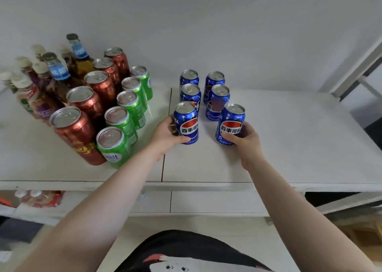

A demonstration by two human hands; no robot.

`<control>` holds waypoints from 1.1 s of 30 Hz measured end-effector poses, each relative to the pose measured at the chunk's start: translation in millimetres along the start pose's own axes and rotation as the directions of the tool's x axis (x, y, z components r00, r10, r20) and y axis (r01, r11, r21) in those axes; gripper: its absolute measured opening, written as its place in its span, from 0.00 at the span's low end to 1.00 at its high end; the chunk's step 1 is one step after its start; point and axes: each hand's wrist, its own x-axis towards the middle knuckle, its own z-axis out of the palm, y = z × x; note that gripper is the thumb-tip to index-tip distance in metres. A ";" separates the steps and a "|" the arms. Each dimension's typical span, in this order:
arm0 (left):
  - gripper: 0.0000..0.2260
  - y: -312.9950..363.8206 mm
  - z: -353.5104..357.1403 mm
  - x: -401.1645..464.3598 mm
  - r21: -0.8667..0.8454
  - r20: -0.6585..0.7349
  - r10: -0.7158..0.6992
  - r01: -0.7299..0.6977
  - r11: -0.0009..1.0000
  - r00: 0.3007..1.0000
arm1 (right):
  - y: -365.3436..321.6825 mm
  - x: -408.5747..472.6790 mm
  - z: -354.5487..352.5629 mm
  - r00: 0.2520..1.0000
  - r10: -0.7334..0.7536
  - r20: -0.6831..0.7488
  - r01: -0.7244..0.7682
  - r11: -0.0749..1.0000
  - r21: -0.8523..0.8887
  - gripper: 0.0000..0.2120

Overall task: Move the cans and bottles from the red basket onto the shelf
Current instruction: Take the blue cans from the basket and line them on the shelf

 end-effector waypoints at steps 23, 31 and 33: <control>0.28 -22.6 15.7 13.9 0.042 -0.156 0.151 -0.146 0.988 0.976 | 0.0 29.0 18.6 0.987 -0.128 0.096 0.156 0.900 -0.406 0.32; 0.30 -24.5 14.9 16.3 0.036 -0.154 0.149 -0.145 0.989 0.977 | -0.3 29.0 15.7 0.987 -0.117 0.111 0.153 0.894 -0.421 0.31; 0.30 -25.6 15.0 16.8 0.033 -0.150 0.146 -0.142 0.989 0.978 | 0.2 28.5 15.8 0.988 -0.113 0.106 0.147 0.895 -0.420 0.32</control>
